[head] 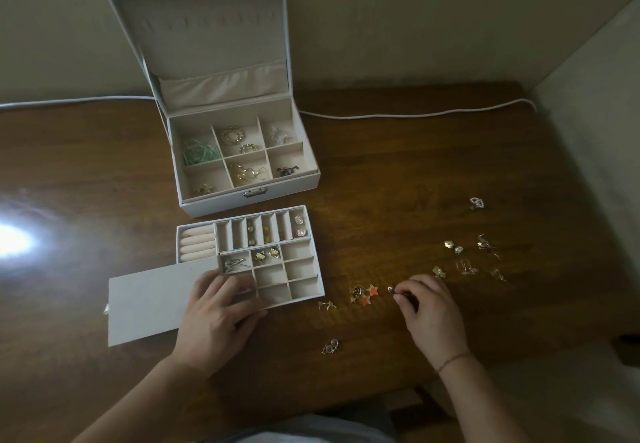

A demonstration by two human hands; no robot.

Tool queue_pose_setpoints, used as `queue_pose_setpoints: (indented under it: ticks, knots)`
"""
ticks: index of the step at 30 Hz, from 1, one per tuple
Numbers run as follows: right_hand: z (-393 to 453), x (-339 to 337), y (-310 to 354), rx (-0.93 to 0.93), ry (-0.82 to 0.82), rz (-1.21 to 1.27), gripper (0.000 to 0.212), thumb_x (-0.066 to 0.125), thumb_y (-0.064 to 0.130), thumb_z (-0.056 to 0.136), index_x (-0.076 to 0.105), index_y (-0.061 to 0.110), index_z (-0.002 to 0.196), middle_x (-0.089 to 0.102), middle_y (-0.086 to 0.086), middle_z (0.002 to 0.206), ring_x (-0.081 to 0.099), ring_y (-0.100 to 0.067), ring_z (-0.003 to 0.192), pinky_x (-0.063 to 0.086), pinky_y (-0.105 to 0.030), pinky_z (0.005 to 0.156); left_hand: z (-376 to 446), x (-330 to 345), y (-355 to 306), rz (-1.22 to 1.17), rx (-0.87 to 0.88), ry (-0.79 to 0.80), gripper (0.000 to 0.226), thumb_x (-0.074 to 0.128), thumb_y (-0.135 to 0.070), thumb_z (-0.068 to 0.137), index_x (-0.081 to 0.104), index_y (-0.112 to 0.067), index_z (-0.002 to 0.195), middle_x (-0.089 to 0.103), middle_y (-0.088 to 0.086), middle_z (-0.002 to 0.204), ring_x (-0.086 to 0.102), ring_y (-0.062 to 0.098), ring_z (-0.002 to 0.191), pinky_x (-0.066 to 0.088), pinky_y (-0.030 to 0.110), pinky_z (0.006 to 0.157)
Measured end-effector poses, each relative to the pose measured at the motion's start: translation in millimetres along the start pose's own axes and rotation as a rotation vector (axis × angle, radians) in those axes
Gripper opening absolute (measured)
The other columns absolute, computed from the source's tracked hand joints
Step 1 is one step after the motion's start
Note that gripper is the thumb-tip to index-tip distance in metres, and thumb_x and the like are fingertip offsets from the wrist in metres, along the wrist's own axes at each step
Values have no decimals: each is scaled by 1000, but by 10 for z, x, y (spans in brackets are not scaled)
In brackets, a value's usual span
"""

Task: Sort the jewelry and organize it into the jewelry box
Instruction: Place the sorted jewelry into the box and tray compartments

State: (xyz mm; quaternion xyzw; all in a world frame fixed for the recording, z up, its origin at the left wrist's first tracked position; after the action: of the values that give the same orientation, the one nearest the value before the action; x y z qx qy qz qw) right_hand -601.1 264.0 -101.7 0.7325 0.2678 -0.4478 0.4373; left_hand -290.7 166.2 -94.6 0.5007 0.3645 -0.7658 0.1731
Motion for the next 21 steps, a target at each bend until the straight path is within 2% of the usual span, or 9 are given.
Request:
queue_pose_setpoints:
  ticks: [5,8,12,16,18,21]
  knots:
    - [14,56,9,18,60,85,30,58,18,94,62,21,124,54,8,118,54,-7,102,50,-20,86,5,24,16,-16,-23,-5,25,56,-38,91,79,-27,92,68,2,106,63,27,97,39,46,98]
    - [21,42,52,-18,76,88,35,59,20,94,59,23,129,55,10,113,55,-5,97,51,-20,80,21,5,3,-45,-40,-19,20,61,-37,88,78,-27,92,67,2,106,62,26,97,41,46,96]
    - [48,69,105,-97,83,8,27,58,22,94,67,18,118,56,10,110,51,-2,92,38,-7,71,45,-61,32,-140,-127,-60,21,64,-38,83,73,-20,87,64,0,105,57,21,99,41,40,94]
    - [95,62,62,-26,92,37,14,65,15,89,66,16,103,49,11,111,47,0,92,36,-6,70,39,-81,47,-175,-161,-68,23,62,-38,83,71,-17,89,61,-1,105,54,19,101,42,39,92]
    - [104,52,85,-24,108,28,10,66,13,88,64,19,95,48,14,105,47,2,84,37,-7,66,33,-77,37,-165,-151,-68,24,61,-38,83,71,-17,88,62,0,104,54,18,102,42,39,93]
    - [112,19,106,-12,101,47,15,68,14,87,59,26,88,51,17,93,50,4,82,40,-10,63,34,-98,40,-166,-154,-97,23,62,-36,83,71,-16,88,62,0,103,55,18,100,42,37,93]
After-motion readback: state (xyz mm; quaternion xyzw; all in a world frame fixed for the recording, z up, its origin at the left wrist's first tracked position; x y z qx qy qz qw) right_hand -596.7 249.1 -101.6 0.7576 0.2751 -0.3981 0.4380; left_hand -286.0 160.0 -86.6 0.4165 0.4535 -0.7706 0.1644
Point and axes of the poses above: each hand's wrist, its own z-axis towards the middle knuckle, its own x-axis out of the palm, y = z × x, the point moved 8 cm from there along z, towards the middle knuckle
